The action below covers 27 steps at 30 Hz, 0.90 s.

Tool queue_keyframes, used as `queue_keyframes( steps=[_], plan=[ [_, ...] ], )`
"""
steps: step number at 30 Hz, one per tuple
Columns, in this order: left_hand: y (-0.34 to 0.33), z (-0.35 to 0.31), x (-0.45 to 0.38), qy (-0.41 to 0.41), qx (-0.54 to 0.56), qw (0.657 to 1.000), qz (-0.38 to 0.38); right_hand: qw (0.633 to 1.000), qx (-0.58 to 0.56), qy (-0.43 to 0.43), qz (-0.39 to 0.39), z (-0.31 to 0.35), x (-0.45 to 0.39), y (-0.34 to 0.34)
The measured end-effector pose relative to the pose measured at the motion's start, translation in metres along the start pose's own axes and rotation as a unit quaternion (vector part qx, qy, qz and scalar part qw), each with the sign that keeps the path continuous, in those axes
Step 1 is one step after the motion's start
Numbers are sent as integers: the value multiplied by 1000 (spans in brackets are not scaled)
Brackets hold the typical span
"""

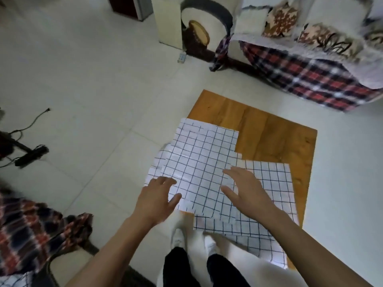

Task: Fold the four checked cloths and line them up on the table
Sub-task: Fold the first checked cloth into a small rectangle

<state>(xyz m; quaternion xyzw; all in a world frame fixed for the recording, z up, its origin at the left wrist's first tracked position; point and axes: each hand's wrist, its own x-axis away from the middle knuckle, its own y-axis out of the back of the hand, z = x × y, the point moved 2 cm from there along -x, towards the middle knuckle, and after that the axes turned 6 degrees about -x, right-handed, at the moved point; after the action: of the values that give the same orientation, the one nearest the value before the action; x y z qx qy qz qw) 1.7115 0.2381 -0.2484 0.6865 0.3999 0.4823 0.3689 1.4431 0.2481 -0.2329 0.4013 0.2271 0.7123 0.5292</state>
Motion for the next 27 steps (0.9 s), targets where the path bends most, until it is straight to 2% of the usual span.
queue_keyframes(
  steps=[6,16,23,27],
  plan=[
    [-53,50,-51,-36,13,997,69,997,-42,-64,-17,-22,-17,-69],
    [-162,83,-111,-142,-14,987,70,992,-69,-101,-27,-77,-51,-200],
    [-214,92,-132,-243,-97,963,60,996,-29,-83,-34,-106,-66,-250],
    [-225,101,-142,-269,-110,954,72,997,18,-78,-7,-117,-68,-269]
  ],
)
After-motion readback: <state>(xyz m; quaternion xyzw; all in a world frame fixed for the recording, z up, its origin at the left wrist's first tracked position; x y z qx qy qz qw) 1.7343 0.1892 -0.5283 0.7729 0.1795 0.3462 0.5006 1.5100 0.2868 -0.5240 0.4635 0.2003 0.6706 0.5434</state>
